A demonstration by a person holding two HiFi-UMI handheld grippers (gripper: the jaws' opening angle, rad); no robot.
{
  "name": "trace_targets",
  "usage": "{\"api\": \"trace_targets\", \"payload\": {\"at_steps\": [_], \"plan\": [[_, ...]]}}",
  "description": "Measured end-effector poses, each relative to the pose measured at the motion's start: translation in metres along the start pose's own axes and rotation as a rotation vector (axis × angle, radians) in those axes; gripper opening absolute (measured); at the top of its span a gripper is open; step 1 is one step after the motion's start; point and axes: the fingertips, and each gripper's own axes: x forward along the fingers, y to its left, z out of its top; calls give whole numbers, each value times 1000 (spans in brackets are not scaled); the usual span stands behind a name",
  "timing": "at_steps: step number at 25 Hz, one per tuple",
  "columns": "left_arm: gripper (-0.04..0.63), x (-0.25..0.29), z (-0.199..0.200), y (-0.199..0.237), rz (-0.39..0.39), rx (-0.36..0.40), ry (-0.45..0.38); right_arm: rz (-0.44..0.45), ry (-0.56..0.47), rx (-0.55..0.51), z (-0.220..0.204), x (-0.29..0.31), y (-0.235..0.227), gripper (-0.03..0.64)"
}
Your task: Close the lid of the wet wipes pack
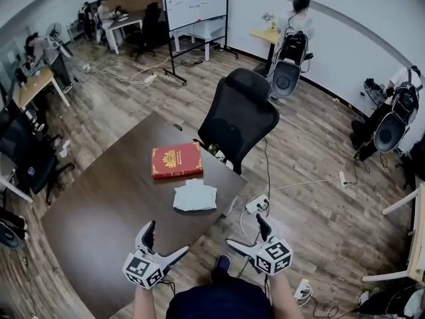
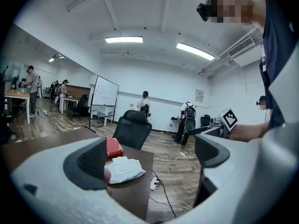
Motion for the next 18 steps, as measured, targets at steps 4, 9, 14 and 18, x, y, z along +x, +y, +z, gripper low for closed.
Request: {"api": "trace_targets", "payload": {"at_steps": [4, 9, 14, 18], "plan": [[575, 17, 4, 13, 65, -14, 2, 50, 14, 3, 7, 20, -15, 601], [575, 30, 0, 11, 62, -15, 29, 103, 30, 3, 10, 35, -23, 600], [575, 39, -3, 8, 61, 30, 71, 132, 29, 15, 16, 44, -26, 600], [575, 49, -6, 6, 33, 44, 85, 145, 35, 13, 17, 52, -28, 600]]}}
